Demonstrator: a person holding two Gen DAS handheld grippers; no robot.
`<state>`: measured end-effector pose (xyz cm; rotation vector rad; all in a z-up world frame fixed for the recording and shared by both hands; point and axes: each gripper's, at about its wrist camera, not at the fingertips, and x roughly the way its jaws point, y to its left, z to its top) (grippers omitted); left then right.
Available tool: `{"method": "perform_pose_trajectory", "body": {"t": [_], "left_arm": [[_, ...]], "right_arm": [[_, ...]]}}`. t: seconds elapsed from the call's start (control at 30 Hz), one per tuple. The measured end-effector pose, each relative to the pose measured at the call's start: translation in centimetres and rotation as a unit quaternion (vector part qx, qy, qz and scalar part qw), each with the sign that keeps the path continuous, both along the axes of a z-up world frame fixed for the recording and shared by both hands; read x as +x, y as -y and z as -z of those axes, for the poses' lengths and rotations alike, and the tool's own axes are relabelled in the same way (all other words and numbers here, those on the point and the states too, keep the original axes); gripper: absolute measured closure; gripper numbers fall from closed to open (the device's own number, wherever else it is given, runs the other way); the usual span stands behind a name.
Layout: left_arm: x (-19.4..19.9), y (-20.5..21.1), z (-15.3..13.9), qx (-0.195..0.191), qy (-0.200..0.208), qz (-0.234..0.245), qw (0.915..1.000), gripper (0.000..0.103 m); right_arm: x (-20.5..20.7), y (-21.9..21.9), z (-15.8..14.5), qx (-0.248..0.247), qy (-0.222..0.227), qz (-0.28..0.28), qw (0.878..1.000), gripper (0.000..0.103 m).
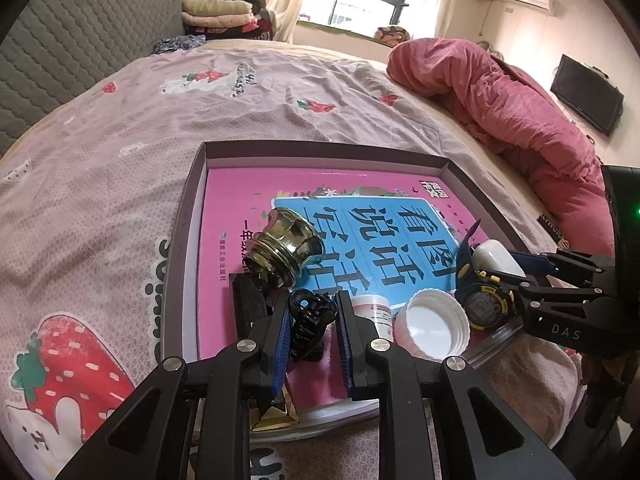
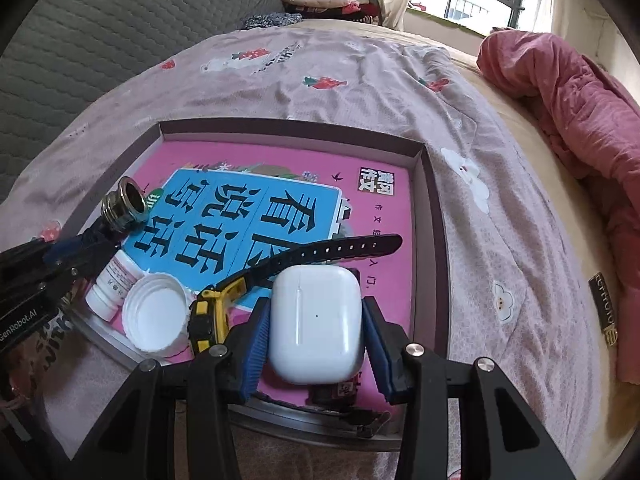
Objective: Organize rigid objects
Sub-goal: 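Carry the earbud case into the box with the right tool while the left tool carries the clip, then open the right tool to release the earbud case while the left tool releases the clip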
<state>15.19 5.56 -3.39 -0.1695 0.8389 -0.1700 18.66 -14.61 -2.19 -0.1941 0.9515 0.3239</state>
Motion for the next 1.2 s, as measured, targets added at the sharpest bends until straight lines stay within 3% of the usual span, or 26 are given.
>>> {"method": "perform_pose_trajectory", "body": {"t": [0.47,0.7,0.97,1.2], "left_arm": [[0.1,0.3,0.0,0.011,-0.001,0.003,0.9999,0.081],[0.1,0.3,0.0,0.011,-0.003,0.004,0.9999,0.081],[0.0,0.4,0.0,0.015,-0.004,0.005,0.9999,0.08],[-0.3,0.7,-0.2,0.021,-0.005,0.006,0.9998,0.066]], "right_arm": [[-1.4,0.8,-1.8,0.01,0.028,0.015,0.999,0.058],[-4.5,2.7,-3.0,0.06,0.053,0.052,0.995,0.055],[-7.5,2.8,-3.0,0.068,0.064,0.054,0.994,0.054],[-8.5,2.2,-2.8,0.071,0.058,0.046,0.995,0.054]]}}
